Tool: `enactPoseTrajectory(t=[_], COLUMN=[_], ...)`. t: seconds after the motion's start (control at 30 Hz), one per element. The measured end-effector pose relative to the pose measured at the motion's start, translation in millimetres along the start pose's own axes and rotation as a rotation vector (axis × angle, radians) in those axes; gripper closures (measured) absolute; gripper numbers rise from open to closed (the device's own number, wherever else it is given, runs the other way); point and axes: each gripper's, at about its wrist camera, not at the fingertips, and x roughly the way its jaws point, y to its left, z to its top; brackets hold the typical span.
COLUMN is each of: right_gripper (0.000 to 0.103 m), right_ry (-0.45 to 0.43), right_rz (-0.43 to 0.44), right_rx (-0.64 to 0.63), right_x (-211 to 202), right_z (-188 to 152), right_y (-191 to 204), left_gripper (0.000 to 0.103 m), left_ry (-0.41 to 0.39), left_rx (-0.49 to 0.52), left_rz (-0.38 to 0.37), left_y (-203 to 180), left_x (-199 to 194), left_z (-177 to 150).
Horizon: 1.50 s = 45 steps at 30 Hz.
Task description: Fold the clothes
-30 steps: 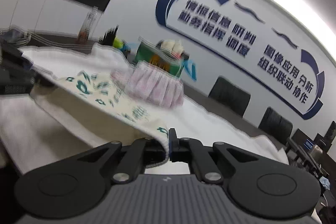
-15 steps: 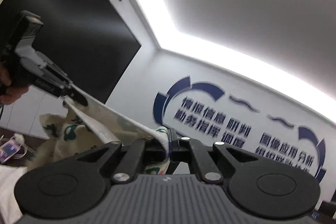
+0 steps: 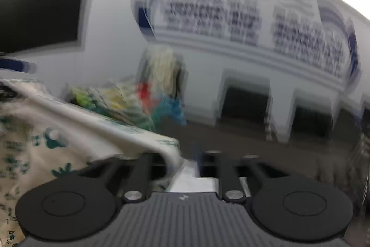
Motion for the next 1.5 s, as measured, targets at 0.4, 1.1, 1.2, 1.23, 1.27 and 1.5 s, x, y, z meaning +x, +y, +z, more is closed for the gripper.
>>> enactPoseTrajectory(t=[0.4, 1.1, 1.2, 1.23, 1.27, 1.5], right_gripper=[0.052, 0.029, 0.029, 0.029, 0.029, 0.029], right_ry=[0.109, -0.226, -0.138, -0.114, -0.088, -0.021], right_rz=[0.204, 0.342, 0.373, 0.387, 0.405, 0.490], right_rx=[0.050, -0.632, -0.754, -0.770, -0.783, -0.759], right_x=[59, -6, 13, 20, 27, 39], right_z=[-145, -173, -180, -181, -181, -195], right_y=[4, 82, 101, 106, 111, 102], left_gripper=[0.056, 0.017, 0.017, 0.017, 0.017, 0.076], left_ry=[0.218, -0.065, -0.035, -0.025, -0.014, -0.015], left_rx=[-0.025, -0.244, -0.182, -0.162, -0.139, 0.068], left_rz=[-0.389, -0.213, -0.243, -0.253, -0.263, -0.080], left_y=[-37, -66, -118, -133, -147, -200], left_x=[66, -39, -34, -28, -22, 6], left_z=[-148, -237, -258, -260, -262, -265])
